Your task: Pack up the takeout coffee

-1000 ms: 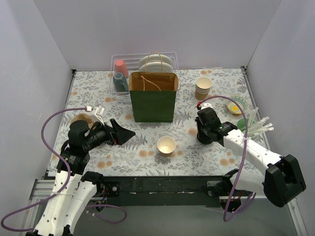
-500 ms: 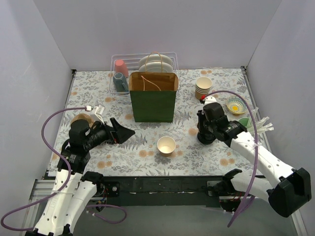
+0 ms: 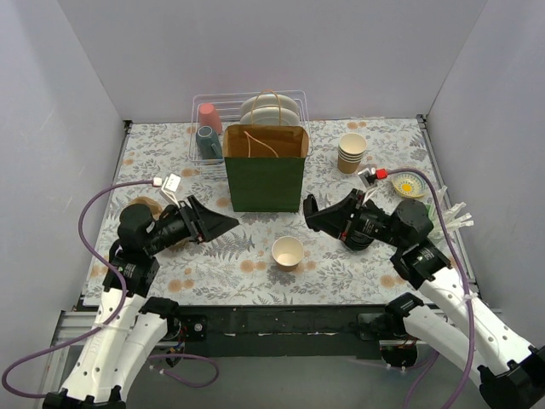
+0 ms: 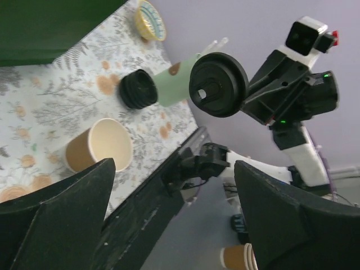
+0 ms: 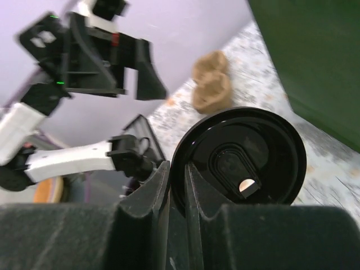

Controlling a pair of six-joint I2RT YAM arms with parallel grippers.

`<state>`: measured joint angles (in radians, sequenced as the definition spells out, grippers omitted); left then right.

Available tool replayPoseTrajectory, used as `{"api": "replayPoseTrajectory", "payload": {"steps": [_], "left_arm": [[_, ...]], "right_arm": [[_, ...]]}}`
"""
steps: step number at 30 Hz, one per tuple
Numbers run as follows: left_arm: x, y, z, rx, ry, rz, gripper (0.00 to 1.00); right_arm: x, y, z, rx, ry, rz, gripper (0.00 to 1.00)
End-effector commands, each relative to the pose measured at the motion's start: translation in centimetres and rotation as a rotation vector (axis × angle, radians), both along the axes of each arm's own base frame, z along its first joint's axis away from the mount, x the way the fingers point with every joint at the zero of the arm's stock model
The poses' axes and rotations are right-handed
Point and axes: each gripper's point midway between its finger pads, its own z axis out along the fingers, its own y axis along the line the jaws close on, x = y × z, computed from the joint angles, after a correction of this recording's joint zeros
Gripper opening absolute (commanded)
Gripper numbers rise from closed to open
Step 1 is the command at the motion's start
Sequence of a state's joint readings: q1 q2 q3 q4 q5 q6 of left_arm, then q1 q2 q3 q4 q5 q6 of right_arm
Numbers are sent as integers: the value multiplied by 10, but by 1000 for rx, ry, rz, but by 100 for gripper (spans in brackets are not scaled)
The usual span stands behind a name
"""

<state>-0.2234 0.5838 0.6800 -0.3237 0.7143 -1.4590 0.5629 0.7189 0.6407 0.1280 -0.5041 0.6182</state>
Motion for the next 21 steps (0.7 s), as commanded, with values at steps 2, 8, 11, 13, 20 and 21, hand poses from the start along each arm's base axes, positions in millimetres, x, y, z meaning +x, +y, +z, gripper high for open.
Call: {"api": "replayPoseTrajectory", "payload": {"steps": [2, 8, 11, 13, 20, 21], "left_arm": [[-15, -11, 46, -225, 2, -76, 83], [-12, -11, 69, -372, 53, -51, 74], [-7, -13, 74, -412, 63, -40, 71], [3, -19, 68, -406, 94, -36, 70], [-5, -80, 61, -362, 108, -146, 68], [-6, -87, 61, -358, 103, -160, 67]], "right_arm": [[-52, 2, 79, 303, -210, 231, 16], [-78, -7, 106, 448, -307, 285, 15], [-81, -7, 106, 459, -313, 299, 15], [-82, -6, 101, 472, -295, 307, 15], [-86, -7, 96, 527, -302, 322, 15], [-86, -7, 97, 532, -311, 323, 14]]}}
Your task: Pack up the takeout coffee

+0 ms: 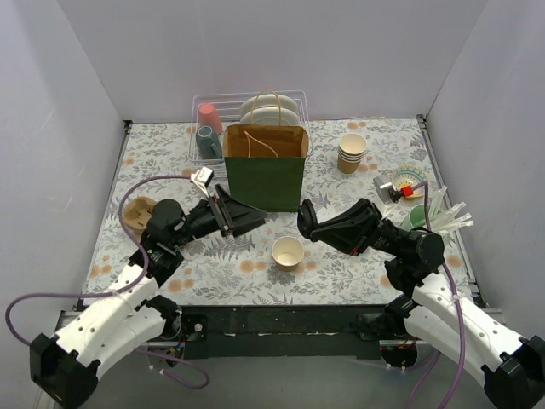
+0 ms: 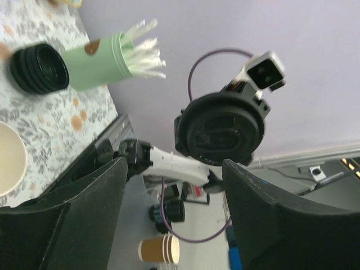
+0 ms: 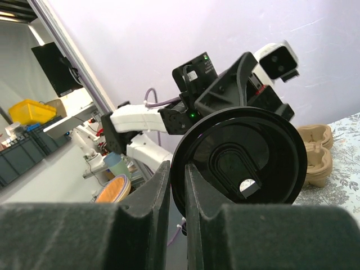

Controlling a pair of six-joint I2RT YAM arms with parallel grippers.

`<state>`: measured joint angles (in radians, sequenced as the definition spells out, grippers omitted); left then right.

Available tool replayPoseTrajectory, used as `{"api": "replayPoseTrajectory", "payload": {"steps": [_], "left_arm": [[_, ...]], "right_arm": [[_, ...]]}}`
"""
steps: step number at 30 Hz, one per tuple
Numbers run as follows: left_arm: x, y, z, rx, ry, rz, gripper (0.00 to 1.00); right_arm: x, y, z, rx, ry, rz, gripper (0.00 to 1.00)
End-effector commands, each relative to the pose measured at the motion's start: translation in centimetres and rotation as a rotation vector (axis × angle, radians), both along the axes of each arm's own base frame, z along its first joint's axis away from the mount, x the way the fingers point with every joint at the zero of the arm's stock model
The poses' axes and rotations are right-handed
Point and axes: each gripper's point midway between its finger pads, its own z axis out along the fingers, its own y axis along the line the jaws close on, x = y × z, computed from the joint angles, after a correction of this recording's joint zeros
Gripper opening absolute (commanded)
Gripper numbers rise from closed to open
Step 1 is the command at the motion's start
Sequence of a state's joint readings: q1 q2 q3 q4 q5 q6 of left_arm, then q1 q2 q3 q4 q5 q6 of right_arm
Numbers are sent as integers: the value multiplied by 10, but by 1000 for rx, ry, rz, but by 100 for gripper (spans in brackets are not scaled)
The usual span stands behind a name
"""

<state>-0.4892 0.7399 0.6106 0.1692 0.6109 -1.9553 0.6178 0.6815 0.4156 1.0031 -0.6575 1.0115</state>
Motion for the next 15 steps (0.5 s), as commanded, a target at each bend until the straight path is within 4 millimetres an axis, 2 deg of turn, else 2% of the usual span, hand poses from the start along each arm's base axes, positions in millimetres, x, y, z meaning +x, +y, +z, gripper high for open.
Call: {"api": "replayPoseTrajectory", "payload": {"steps": [1, 4, 6, 11, 15], "left_arm": [[1, -34, 13, -7, -61, -18, 66], [-13, -59, 19, -1, -91, -77, 61], [-9, -68, 16, 12, -92, -71, 55], [-16, -89, 17, -9, -100, -121, 54], [-18, -97, 13, -5, -99, -130, 54]], "right_arm": [[-12, -7, 18, 87, -73, 17, 14], [-12, -7, 19, 91, -74, 16, 14], [-12, -8, 19, 95, -75, 15, 14], [-13, -10, 18, 101, -75, 10, 13], [-15, -12, 18, 110, -73, 5, 12]]}}
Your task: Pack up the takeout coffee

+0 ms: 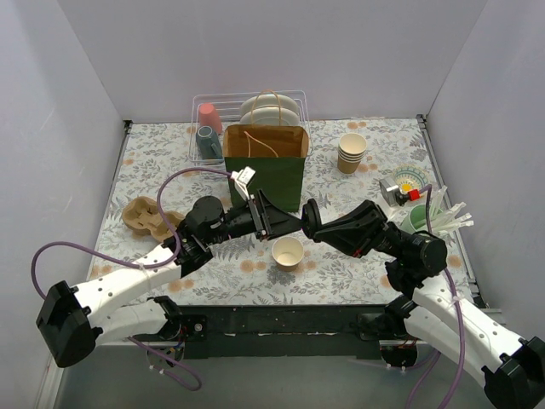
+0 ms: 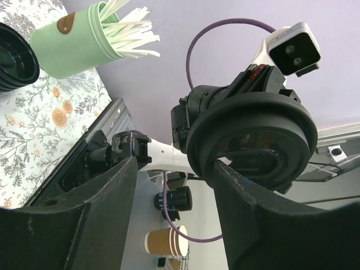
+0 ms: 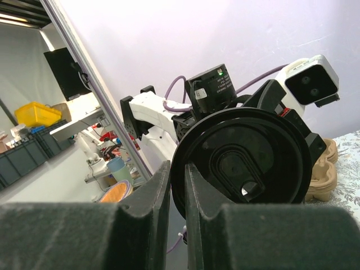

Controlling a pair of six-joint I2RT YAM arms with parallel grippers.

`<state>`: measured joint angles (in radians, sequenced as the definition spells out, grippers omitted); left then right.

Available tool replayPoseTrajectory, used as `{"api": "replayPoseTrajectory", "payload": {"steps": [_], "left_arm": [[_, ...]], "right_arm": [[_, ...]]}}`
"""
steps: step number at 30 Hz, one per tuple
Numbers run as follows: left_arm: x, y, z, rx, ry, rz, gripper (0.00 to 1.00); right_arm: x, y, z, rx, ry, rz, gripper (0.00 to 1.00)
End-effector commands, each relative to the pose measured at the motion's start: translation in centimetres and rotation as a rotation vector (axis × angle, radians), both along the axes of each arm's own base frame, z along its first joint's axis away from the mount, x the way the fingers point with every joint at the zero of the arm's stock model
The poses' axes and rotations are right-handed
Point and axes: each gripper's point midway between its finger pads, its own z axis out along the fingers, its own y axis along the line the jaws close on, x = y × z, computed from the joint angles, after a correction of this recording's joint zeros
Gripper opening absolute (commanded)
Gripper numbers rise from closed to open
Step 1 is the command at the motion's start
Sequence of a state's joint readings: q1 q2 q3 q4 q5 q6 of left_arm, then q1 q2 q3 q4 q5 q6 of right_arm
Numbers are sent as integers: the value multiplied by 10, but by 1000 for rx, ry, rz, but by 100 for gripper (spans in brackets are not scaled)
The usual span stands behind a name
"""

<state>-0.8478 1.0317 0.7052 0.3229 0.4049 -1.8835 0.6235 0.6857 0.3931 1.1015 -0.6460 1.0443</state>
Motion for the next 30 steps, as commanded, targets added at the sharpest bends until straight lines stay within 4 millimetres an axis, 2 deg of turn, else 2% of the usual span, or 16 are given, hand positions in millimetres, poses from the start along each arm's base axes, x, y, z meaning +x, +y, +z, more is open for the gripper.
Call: {"api": "replayPoseTrajectory", "payload": {"steps": [1, 8, 14, 16, 18, 19, 20, 22, 23, 24, 25, 26, 27, 28, 29, 30], "left_arm": [[0, -7, 24, -56, -70, 12, 53], [-5, -10, 27, -93, -80, 0, 41], [-10, -10, 32, -108, -90, -9, 15], [-10, -9, 32, -103, -94, -7, 4], [-10, -7, 32, -85, -93, 6, 0], [-9, -5, 30, -70, -92, 14, 0], [-8, -4, 21, -24, -79, 26, 0], [-2, 3, 16, 26, -79, 75, 0], [-1, 6, -4, 116, -59, 89, 0], [0, 12, -2, 143, -61, 113, 0], [10, 19, -12, 205, -46, 175, 0], [9, 29, -38, 322, -2, 192, 0], [12, 35, -41, 376, -5, 220, 0], [20, 44, -53, 447, 8, 272, 0], [14, 57, -80, 574, 62, 270, 0], [18, 67, -90, 648, 69, 307, 0]], "right_arm": [[-9, -8, 11, 61, -46, -10, 12], [-10, -9, 9, 65, -40, -7, 12], [-8, -9, 5, 60, -19, -10, 14], [-4, -6, -1, 32, 9, -17, 20], [0, -5, -3, 5, 8, -45, 26], [3, -4, -6, -19, 18, -63, 34], [13, 0, -20, -82, 85, -89, 40], [18, -3, -19, -126, 57, -161, 51], [30, -2, -39, -209, 146, -208, 54], [31, -7, -37, -226, 137, -244, 57], [33, -12, -28, -241, 98, -292, 62], [40, -17, -30, -269, 121, -349, 64], [44, -20, -47, -345, 182, -379, 67], [48, -23, -52, -384, 204, -409, 77], [58, -30, -47, -417, 199, -478, 80], [60, -34, -69, -514, 262, -497, 87]]}}
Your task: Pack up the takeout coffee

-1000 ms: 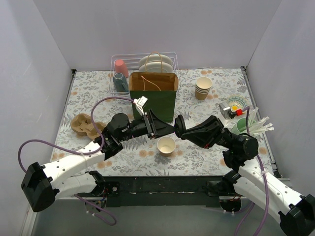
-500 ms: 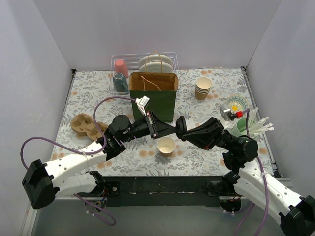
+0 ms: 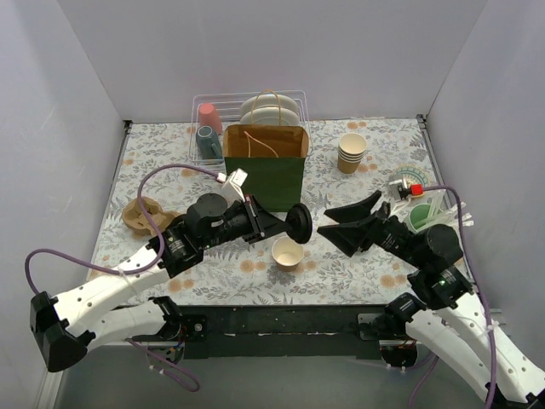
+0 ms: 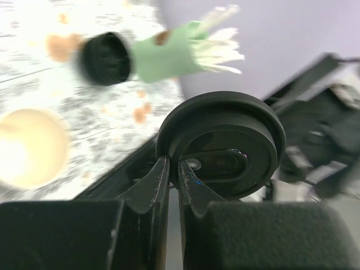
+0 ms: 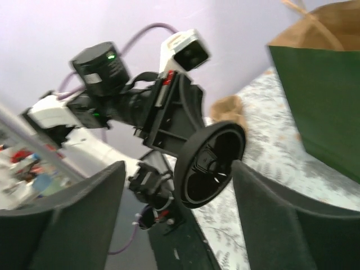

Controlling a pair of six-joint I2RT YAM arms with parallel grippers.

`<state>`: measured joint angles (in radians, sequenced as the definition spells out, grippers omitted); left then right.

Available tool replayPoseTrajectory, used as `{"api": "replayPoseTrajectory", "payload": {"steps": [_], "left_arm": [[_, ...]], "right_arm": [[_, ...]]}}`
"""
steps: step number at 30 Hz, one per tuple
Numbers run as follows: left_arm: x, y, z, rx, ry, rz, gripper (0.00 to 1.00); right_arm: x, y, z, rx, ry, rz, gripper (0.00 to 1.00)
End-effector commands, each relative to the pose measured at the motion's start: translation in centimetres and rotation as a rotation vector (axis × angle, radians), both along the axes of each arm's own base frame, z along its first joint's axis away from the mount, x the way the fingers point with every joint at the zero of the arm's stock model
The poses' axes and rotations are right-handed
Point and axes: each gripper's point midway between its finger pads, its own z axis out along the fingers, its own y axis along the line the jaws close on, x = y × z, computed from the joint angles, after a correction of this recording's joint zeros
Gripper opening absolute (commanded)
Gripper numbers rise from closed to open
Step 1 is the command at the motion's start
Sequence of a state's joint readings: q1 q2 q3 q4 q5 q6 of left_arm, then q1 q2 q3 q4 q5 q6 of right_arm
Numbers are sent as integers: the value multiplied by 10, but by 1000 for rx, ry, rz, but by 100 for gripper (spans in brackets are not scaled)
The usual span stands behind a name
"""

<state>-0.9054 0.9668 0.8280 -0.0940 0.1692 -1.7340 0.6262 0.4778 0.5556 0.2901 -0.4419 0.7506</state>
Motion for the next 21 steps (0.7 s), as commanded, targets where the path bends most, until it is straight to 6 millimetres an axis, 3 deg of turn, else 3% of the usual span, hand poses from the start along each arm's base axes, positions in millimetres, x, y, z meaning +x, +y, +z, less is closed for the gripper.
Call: {"api": "replayPoseTrajectory", "payload": {"steps": [1, 2, 4, 5, 8, 14, 18, 21], "left_arm": [[16, 57, -77, 469, 103, 199, 0], [9, 72, -96, 577, 153, 208, 0], [11, 81, -104, 666, 172, 226, 0], [10, 89, -118, 746, 197, 239, 0], [13, 92, -124, 822, 199, 266, 0], [19, 77, -127, 877, 201, 250, 0], [17, 68, -140, 915, 222, 233, 0], [17, 61, -138, 905, 218, 225, 0]], "right_arm": [[29, -24, -48, -310, 147, -219, 89], [35, -29, -63, -391, 197, -258, 90], [40, -34, -77, -461, 233, -288, 93], [44, -37, -88, -502, 260, -309, 94], [47, -36, -94, -510, 262, -313, 94], [47, -31, -100, -511, 259, -286, 92], [45, -26, -117, -532, 287, -254, 87], [42, -24, -127, -528, 303, -232, 86]]}}
